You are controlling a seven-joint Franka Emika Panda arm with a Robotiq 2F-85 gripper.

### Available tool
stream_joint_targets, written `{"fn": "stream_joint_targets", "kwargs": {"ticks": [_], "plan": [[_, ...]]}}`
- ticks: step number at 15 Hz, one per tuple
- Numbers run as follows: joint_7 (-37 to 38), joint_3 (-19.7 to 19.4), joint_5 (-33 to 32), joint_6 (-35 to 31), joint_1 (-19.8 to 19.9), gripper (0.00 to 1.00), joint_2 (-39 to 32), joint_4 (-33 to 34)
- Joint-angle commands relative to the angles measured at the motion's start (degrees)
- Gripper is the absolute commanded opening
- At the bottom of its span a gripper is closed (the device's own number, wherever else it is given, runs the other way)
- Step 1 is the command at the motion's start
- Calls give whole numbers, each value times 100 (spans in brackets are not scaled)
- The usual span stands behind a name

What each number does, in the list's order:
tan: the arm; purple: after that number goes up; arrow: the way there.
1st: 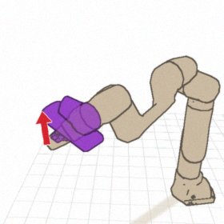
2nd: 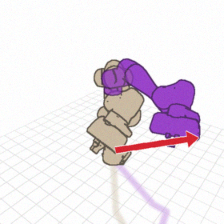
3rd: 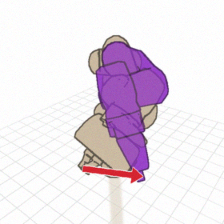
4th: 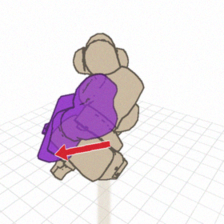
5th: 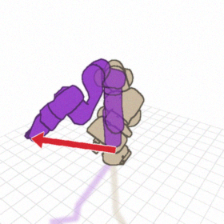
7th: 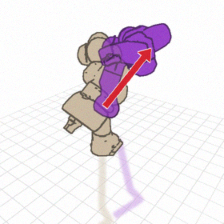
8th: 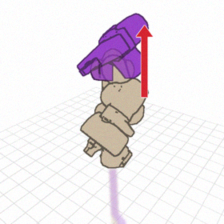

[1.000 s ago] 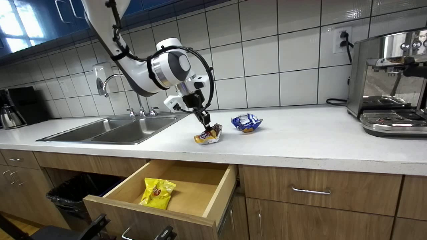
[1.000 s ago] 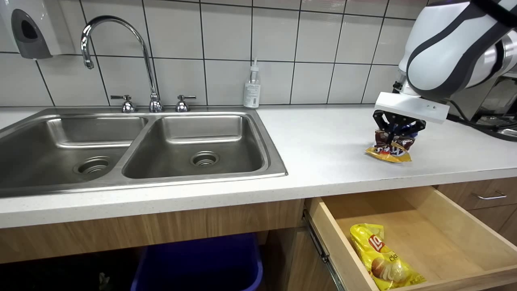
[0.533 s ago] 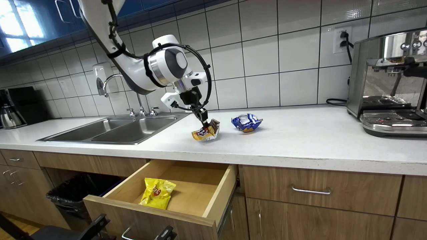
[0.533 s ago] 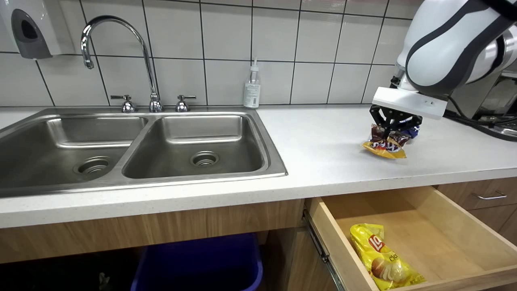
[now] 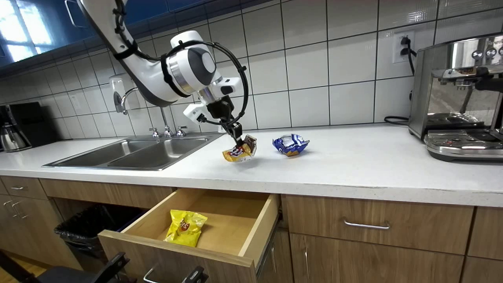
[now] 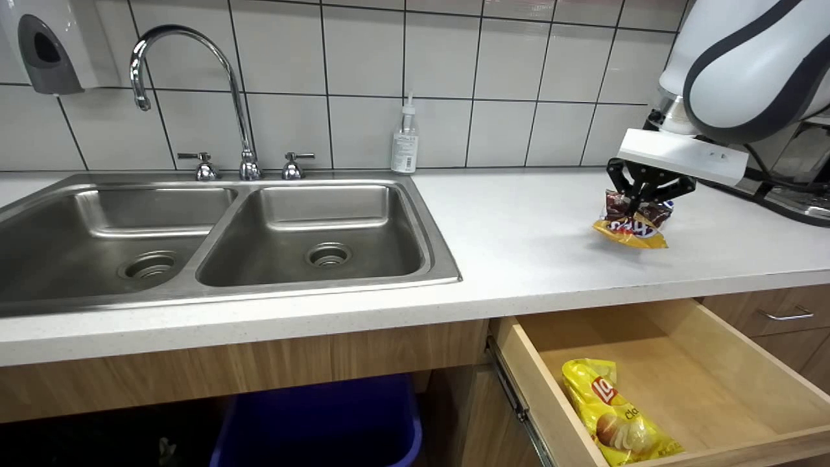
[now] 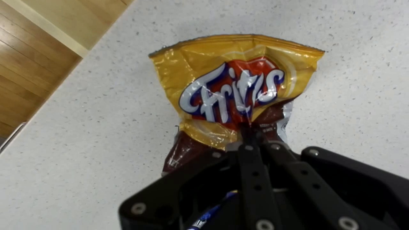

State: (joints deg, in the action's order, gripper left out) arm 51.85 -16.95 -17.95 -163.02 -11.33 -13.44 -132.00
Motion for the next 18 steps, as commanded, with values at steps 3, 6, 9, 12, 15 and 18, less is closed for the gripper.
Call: {"fn": "stream_joint_targets", "kwargs": {"ticks": [3, 6, 9, 12, 15, 18], "plan": [[294, -177, -628, -117, -130, 0, 810, -784], [342, -175, -866, -95, -127, 0, 1096, -1096], [346, -129, -1034, -67, -113, 0, 1348, -1387], [350, -91, -1235, -38, -116, 0, 1575, -1671], [324, -57, -1348, -10, -115, 0, 1751, -1916], [331, -30, -1449, 19, -113, 0, 1895, -2124]]}}
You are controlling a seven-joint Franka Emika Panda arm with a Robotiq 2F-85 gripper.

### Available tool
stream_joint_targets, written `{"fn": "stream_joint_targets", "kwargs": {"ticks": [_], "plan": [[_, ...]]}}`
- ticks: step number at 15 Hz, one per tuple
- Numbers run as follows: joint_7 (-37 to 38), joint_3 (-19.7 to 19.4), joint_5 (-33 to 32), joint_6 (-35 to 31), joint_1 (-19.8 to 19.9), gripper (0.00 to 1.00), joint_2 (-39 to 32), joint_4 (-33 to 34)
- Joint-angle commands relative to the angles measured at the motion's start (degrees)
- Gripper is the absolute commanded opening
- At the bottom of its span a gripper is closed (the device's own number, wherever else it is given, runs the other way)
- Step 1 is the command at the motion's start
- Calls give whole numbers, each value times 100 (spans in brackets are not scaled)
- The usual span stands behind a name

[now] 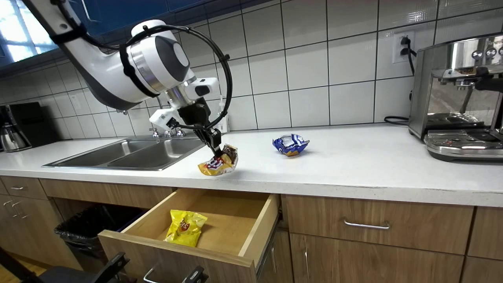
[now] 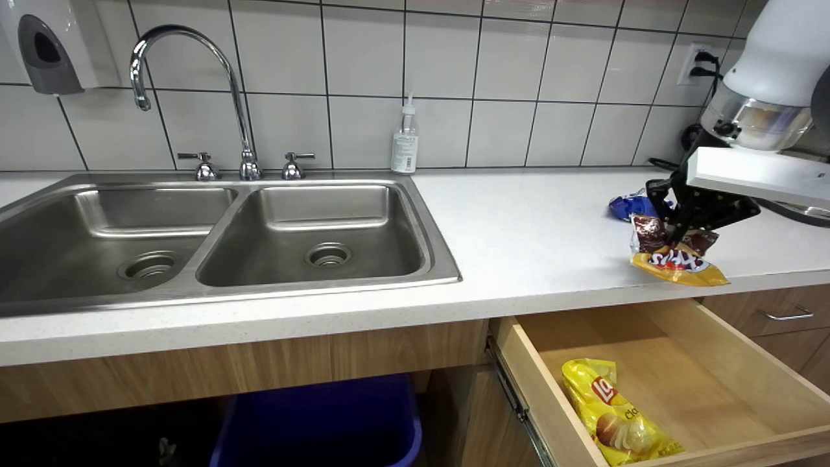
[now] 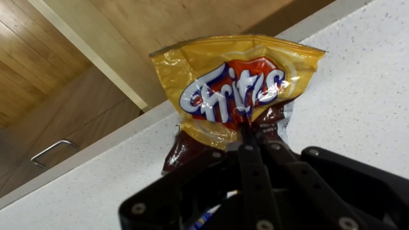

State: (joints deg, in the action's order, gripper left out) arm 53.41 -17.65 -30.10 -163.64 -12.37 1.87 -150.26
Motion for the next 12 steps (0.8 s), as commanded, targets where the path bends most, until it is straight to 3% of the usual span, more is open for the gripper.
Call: {"fn": "stream_joint_targets", "kwargs": {"ticks": [1, 12], "plan": [[173, 51, -263, 95, -10, 0, 401, -358], [141, 136, -304, 206, 0, 0, 466, -873]]}}
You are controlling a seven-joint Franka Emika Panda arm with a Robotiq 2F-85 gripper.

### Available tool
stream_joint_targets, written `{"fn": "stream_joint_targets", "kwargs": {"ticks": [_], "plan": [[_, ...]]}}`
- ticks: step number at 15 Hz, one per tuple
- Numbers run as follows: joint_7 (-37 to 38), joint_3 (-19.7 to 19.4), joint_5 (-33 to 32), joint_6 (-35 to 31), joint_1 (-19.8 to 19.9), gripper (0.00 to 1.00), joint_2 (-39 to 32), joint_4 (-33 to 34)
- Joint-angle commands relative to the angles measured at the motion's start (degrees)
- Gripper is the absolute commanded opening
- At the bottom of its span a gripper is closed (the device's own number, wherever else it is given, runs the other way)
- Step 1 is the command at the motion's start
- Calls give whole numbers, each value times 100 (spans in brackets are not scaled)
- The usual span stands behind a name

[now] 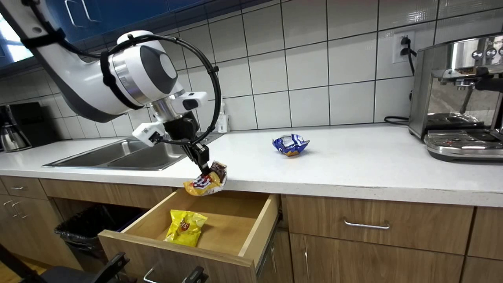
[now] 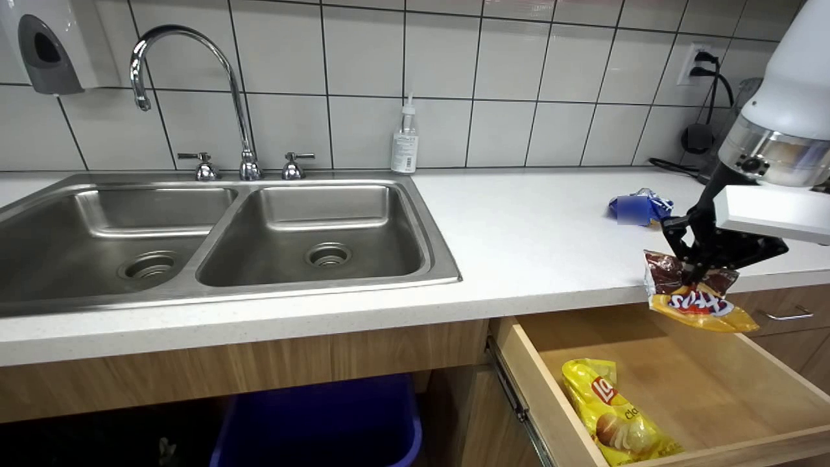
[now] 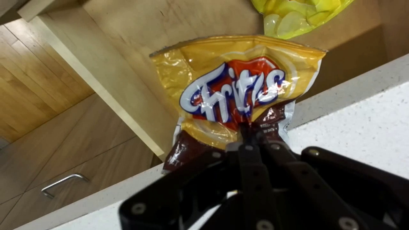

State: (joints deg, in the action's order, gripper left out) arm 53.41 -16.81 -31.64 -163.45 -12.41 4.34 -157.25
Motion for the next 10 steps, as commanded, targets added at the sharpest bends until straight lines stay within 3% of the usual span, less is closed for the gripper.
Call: {"fn": "stream_joint_targets", "kwargs": {"ticks": [1, 10], "plan": [[115, 53, -110, 195, -8, 0, 218, -215], [236, 108, -190, 341, -71, 0, 9, -181]]}}
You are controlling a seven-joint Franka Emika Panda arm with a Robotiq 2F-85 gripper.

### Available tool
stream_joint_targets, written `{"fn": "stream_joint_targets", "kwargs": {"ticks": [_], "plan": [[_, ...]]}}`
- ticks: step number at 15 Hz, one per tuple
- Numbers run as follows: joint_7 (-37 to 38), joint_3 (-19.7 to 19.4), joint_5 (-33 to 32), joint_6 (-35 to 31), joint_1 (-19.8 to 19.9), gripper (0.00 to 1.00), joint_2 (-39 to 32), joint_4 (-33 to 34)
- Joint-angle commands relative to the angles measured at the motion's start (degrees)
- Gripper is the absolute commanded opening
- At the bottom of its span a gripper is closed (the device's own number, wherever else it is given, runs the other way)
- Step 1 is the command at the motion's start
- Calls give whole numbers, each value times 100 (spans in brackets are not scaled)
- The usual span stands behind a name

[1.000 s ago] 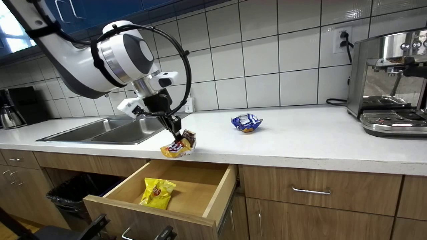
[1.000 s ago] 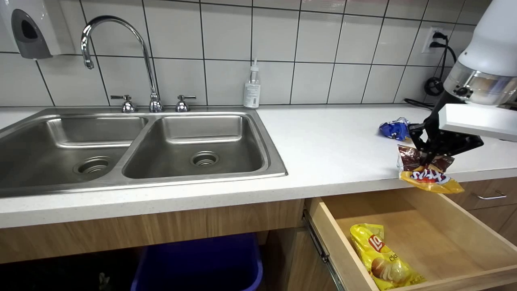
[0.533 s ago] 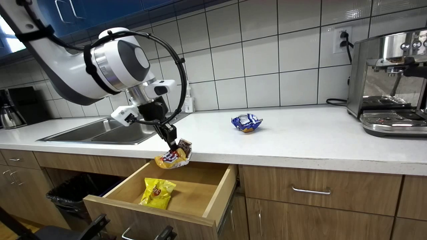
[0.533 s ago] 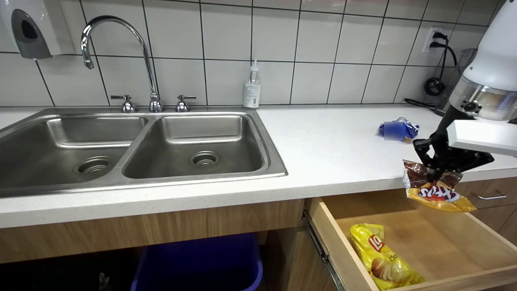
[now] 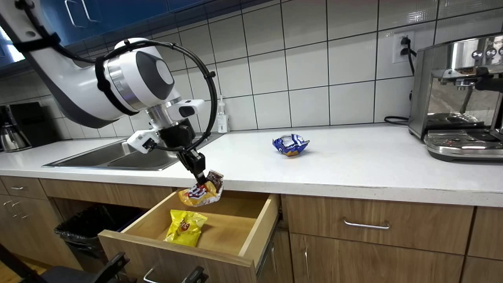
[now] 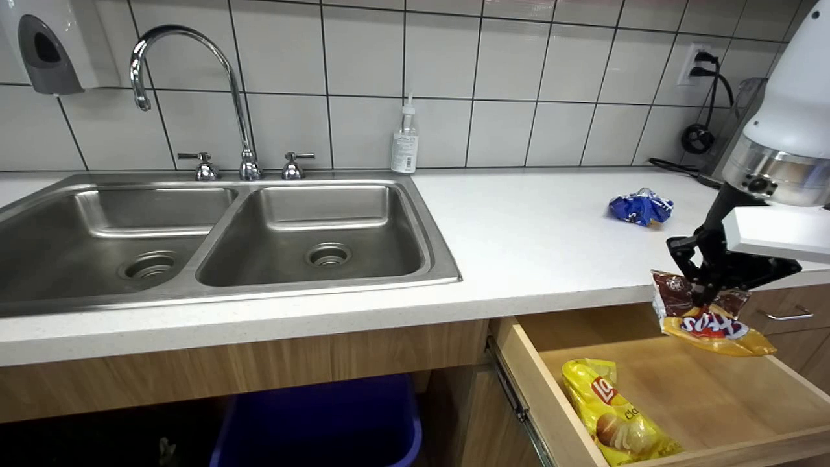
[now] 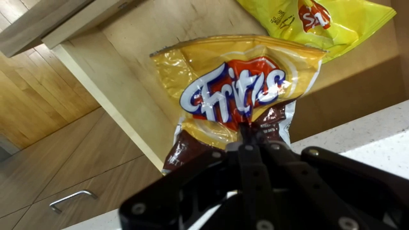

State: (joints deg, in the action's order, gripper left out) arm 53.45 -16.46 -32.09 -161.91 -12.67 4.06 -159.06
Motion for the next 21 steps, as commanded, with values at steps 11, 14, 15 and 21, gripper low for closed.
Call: {"fn": "stream_joint_targets", "kwargs": {"ticks": [11, 14, 15, 21], "plan": [[209, 78, -39, 221, -140, 26, -274, -2], [194, 79, -28, 222, -149, 42, -279, -1], [189, 80, -26, 225, -152, 48, -260, -1], [63, 84, 22, 289, -177, 93, -93, 7]]}}
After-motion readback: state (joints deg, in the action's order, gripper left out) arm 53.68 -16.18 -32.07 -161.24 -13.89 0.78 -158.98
